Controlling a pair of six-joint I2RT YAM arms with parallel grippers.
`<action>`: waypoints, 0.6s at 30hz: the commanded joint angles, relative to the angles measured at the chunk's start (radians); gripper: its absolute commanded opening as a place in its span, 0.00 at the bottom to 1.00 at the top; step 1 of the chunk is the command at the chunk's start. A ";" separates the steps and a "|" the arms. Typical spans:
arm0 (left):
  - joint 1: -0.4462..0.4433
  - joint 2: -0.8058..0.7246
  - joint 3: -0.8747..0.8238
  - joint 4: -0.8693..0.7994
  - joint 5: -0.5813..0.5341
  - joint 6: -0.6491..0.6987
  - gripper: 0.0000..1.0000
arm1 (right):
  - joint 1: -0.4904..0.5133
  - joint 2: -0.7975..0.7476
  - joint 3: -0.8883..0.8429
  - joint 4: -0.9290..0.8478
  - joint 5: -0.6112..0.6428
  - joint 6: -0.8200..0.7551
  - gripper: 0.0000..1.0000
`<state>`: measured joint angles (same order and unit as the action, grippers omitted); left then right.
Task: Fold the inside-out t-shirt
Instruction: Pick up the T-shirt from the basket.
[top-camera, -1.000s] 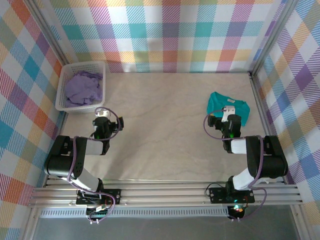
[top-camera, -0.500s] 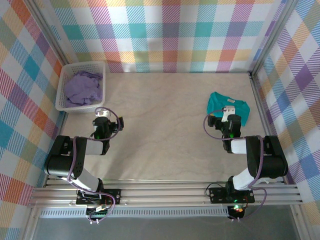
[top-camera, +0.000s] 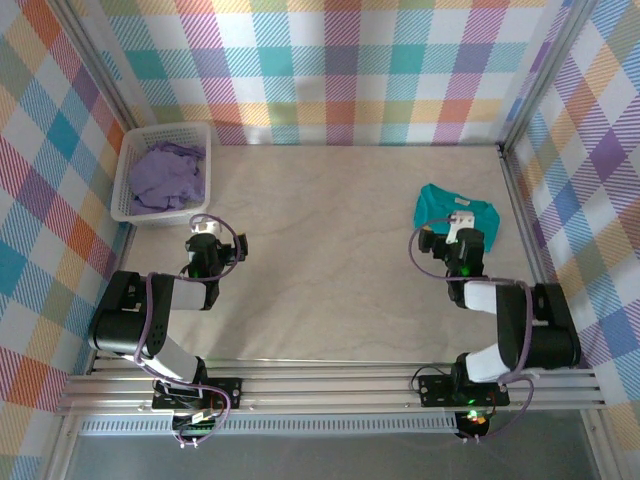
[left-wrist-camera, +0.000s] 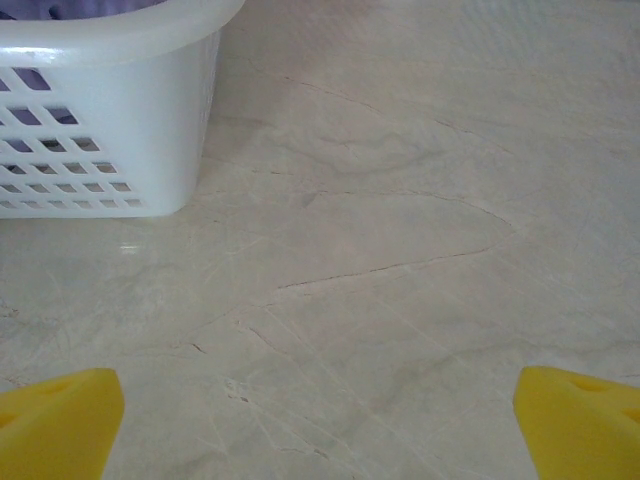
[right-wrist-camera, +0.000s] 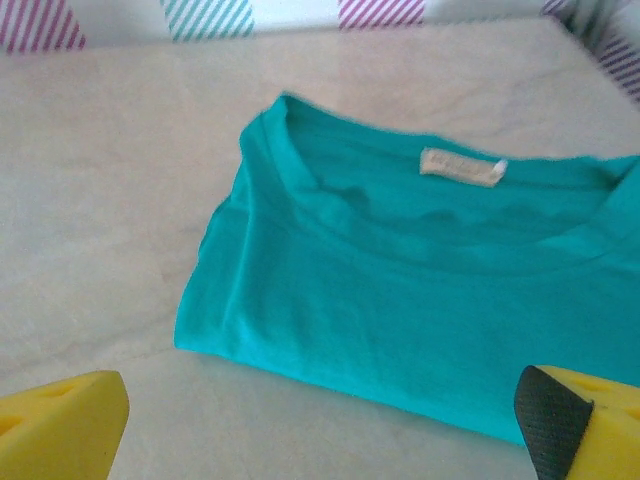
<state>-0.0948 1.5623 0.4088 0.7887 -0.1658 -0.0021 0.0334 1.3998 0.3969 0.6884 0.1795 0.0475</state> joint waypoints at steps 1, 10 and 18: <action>0.013 -0.056 0.046 -0.088 -0.043 -0.002 1.00 | 0.000 -0.189 0.046 -0.168 0.104 0.114 1.00; 0.051 -0.492 0.348 -0.877 -0.223 -0.361 1.00 | 0.011 -0.417 0.238 -0.511 -0.208 0.370 1.00; 0.187 -0.109 0.826 -1.187 -0.111 -0.341 1.00 | 0.223 -0.244 0.453 -0.693 -0.264 0.250 1.00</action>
<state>0.0364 1.3148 1.1576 -0.1734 -0.3107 -0.3294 0.2337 1.1213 0.8268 0.0975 -0.0235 0.3191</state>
